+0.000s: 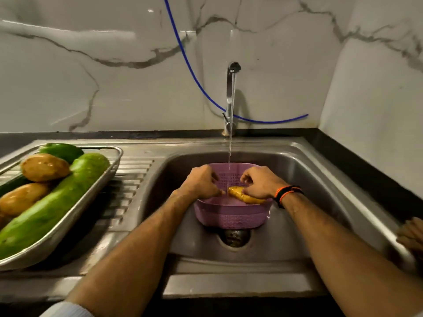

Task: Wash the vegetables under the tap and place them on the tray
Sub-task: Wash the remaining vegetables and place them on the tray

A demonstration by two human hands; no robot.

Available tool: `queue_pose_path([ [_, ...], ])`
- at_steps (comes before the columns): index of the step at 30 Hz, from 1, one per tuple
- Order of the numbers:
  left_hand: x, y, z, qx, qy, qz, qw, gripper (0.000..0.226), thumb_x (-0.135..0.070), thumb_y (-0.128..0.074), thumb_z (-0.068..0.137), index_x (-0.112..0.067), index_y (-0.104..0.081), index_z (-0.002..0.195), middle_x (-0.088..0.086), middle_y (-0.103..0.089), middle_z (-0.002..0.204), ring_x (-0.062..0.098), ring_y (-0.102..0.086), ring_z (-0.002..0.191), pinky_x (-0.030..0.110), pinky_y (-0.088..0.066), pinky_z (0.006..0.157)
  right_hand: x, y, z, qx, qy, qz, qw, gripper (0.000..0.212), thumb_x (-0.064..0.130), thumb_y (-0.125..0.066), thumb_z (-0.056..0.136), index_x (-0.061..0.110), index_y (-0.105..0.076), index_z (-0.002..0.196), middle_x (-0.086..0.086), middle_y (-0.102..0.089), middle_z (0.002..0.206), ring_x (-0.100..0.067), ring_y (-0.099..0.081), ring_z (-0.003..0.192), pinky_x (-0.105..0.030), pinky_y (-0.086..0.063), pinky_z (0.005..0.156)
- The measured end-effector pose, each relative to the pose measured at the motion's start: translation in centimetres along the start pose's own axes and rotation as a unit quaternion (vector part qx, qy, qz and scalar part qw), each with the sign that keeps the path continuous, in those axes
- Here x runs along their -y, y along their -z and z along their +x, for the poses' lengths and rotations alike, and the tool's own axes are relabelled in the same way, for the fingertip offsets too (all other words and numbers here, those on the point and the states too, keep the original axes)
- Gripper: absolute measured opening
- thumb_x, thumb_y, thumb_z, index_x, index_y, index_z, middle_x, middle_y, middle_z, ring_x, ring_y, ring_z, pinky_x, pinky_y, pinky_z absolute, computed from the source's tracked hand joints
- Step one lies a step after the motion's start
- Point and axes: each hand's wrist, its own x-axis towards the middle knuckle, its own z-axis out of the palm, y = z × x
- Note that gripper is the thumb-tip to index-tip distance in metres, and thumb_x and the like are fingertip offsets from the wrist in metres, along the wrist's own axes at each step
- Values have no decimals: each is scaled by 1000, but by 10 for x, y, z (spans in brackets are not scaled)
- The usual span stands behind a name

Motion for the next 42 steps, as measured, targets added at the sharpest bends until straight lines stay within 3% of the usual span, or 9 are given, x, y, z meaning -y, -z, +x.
queue_pose_path([
  [5,3,-15,13,52,-18,22,998,56,-35,-84,76,-17,-66,126,3,-68,123,19,-63,113,33,-50,102,-7,-12,13,54,-24,-93,994,35,48,-75,74,21,-60,90,-9,-66,107,-27,-61,100,-32,-47,77],
  [10,7,-18,10,62,-20,10,998,54,-33,-82,79,-15,-63,126,4,-66,124,21,-62,113,34,-51,100,-6,-18,11,56,-51,-151,986,47,52,-60,86,16,-63,115,-11,-62,123,-32,-58,114,-37,-49,91],
  [14,7,-17,10,62,-21,-1,998,53,-33,-82,80,-14,-64,126,6,-66,124,21,-63,112,33,-52,98,-1,-13,5,69,-66,-138,986,43,43,-68,83,16,-64,117,-10,-62,123,-30,-58,113,-38,-50,93],
  [19,7,-17,8,60,-15,1,998,54,-33,-83,79,-15,-63,126,5,-66,124,21,-62,112,33,-51,99,11,10,17,-80,-71,-9,994,12,16,-63,80,15,-73,86,-14,-70,102,-32,-66,96,-39,-56,87],
  [26,9,-16,4,57,-19,5,998,49,-33,-81,81,-16,-64,123,5,-67,121,19,-63,109,31,-53,96,4,-31,29,128,-50,-158,978,53,41,-76,79,12,-65,121,-11,-65,126,-29,-60,115,-33,-49,92],
  [31,9,-17,7,60,-20,5,998,46,-34,-80,81,-15,-66,120,4,-68,117,19,-64,106,33,-53,95,6,-36,39,101,-37,-128,986,48,44,-77,77,14,-68,114,-10,-67,119,-29,-62,109,-34,-51,86],
  [36,11,-18,9,61,-18,11,998,39,-32,-79,83,-16,-66,117,4,-68,116,18,-64,105,31,-53,93,18,-36,33,209,-2,-164,964,28,21,-60,92,16,-66,118,-11,-64,119,-31,-60,108,-31,-42,80],
  [39,10,-18,9,65,-18,11,998,44,-34,-78,84,-14,-65,121,4,-67,119,19,-64,107,31,-53,95,15,-37,36,240,10,-169,956,33,15,-54,95,20,-56,127,-4,-47,104,-22,-45,92,-30,-33,78],
  [42,10,-18,9,64,-21,14,998,42,-34,-76,85,-13,-64,120,5,-68,117,18,-64,103,29,-53,91,17,-36,34,236,15,-156,959,37,13,-54,94,10,-56,132,-8,-56,106,-22,-47,91,-30,-36,77],
])
